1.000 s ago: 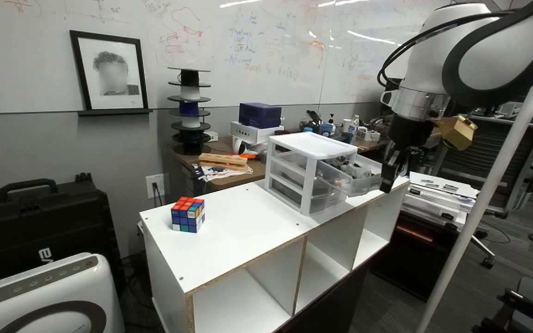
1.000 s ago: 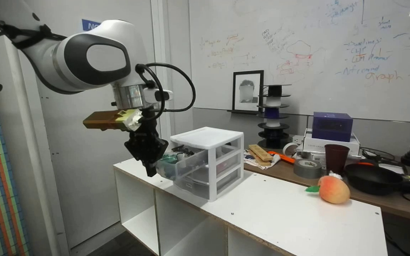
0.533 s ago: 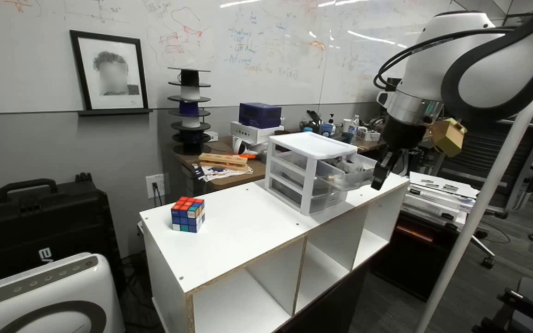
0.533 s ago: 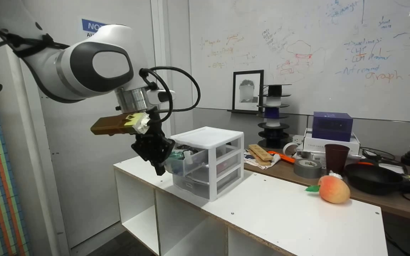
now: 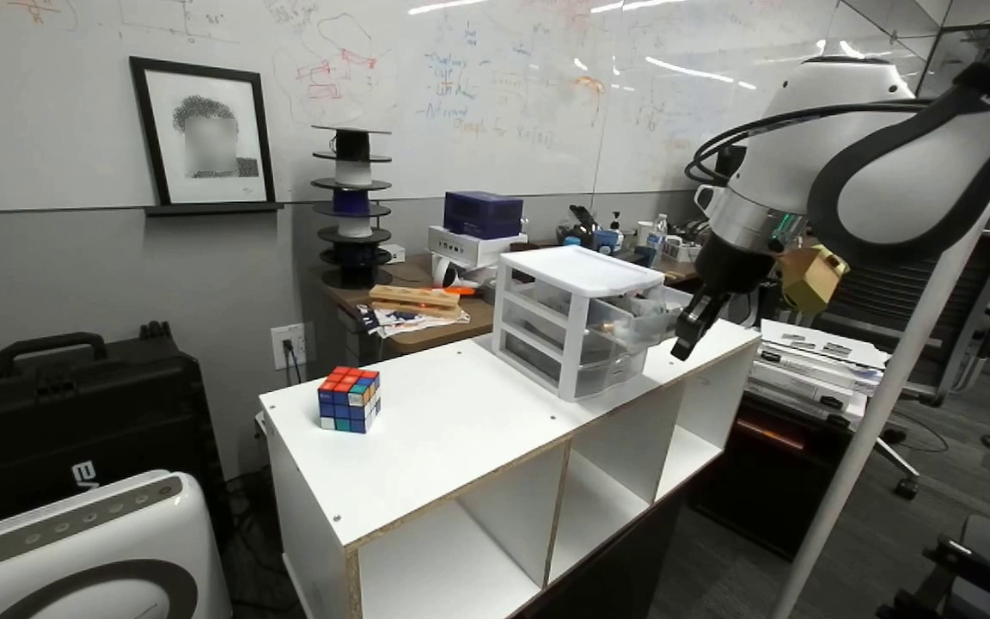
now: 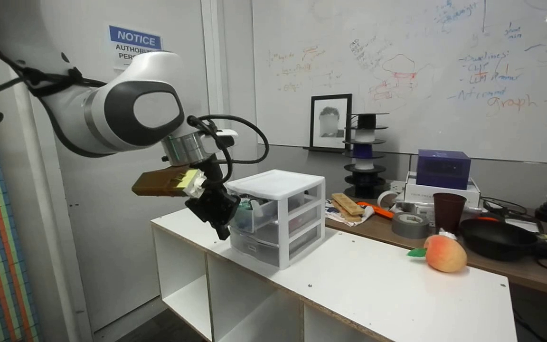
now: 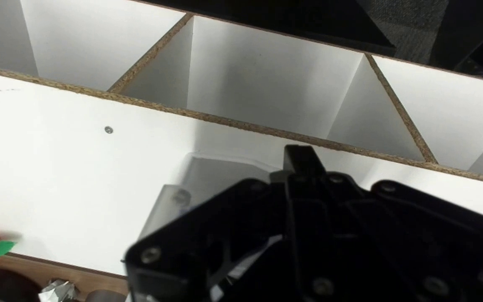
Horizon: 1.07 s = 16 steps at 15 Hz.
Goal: Pick up two objects from the table, put them in the open drawer and close it
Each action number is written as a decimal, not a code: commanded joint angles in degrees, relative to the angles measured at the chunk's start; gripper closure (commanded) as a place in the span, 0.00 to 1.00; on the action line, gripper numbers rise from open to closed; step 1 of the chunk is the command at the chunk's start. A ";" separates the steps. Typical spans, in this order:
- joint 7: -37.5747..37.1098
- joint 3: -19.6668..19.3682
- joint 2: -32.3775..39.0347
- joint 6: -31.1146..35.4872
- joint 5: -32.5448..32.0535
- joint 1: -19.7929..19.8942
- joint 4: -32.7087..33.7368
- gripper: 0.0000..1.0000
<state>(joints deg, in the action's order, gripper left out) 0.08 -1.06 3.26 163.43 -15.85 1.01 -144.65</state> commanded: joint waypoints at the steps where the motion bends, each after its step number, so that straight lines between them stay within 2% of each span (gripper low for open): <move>1: -2.88 -0.49 0.64 3.37 -0.54 -0.62 0.35 1.00; 4: -3.55 -0.40 -1.03 2.19 -0.33 -0.79 -0.61 1.00; 5: 1.68 0.40 -0.18 -5.39 4.13 -0.23 7.22 1.00; 6: 1.66 0.28 -0.91 -7.73 4.42 -0.22 7.83 1.00; 9: 2.48 -0.25 -0.55 -16.70 6.64 0.26 16.49 1.00; 13: 1.29 -0.87 2.61 -24.25 6.66 0.67 27.27 1.00; 16: 2.43 -0.83 2.90 -28.96 7.93 0.81 30.59 1.00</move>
<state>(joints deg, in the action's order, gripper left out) 0.95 -1.98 4.43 138.80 -9.95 1.75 -118.81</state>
